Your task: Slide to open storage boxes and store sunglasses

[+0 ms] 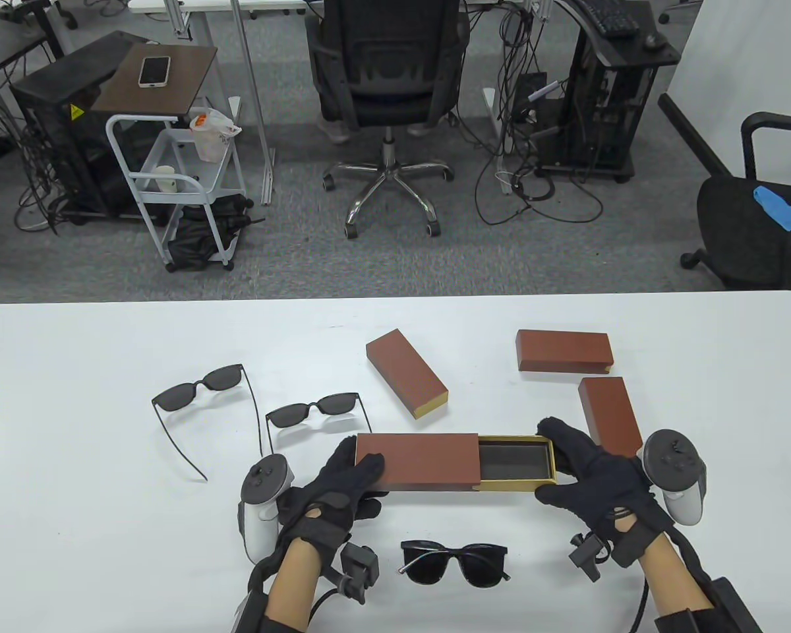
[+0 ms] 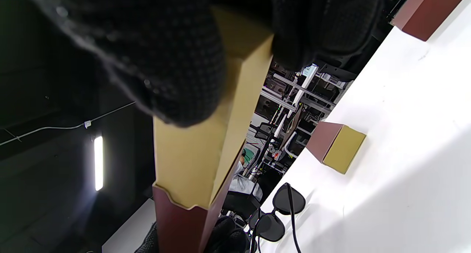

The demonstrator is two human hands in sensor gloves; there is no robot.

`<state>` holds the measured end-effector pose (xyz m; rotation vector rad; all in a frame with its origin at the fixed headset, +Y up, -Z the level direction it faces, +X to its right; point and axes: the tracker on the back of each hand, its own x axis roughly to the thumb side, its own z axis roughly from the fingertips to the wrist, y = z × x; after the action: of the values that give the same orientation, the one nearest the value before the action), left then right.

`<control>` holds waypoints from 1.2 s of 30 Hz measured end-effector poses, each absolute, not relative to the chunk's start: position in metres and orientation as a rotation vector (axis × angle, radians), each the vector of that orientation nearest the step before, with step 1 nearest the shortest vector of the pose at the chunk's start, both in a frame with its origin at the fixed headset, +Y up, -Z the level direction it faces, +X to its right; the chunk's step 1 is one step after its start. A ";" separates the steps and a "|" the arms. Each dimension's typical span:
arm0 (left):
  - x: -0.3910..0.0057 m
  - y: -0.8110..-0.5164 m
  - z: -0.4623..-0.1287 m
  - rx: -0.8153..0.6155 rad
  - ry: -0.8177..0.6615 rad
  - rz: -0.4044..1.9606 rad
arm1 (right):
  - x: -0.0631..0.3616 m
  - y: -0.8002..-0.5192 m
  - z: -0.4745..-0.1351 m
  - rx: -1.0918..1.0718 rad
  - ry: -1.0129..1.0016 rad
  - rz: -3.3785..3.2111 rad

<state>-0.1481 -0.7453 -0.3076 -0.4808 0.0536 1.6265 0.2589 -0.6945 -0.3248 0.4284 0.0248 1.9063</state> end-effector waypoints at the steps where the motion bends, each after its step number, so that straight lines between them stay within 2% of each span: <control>1: -0.148 -0.746 -0.308 -0.503 0.042 1.642 | 0.259 -0.695 -0.325 0.427 0.023 1.902; 6: -0.141 -0.751 -0.307 -0.576 -0.033 1.730 | 0.257 -0.696 -0.324 0.425 0.033 1.889; 11: -0.141 -0.751 -0.307 -0.588 -0.052 1.758 | 0.256 -0.696 -0.324 0.425 0.033 1.888; 21: -0.158 -0.745 -0.308 -0.384 0.024 1.783 | 0.231 -0.711 -0.316 0.301 0.061 2.204; 24: -0.164 -0.746 -0.307 -0.323 0.063 1.791 | 0.213 -0.722 -0.314 0.370 0.191 2.401; 29: -0.174 -0.746 -0.307 -0.241 0.125 1.758 | 0.176 -0.730 -0.301 0.542 0.176 2.644; 33: -0.179 -0.750 -0.307 -0.231 0.143 1.769 | 0.143 -0.737 -0.289 0.722 0.108 2.720; 36: -0.181 -0.752 -0.308 -0.229 0.151 1.771 | 0.121 -0.743 -0.279 0.844 0.129 2.843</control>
<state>-0.1813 -0.7523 -0.3082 -0.2292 0.1514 1.7711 0.1213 -0.7435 -0.2790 0.8439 0.1290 2.8427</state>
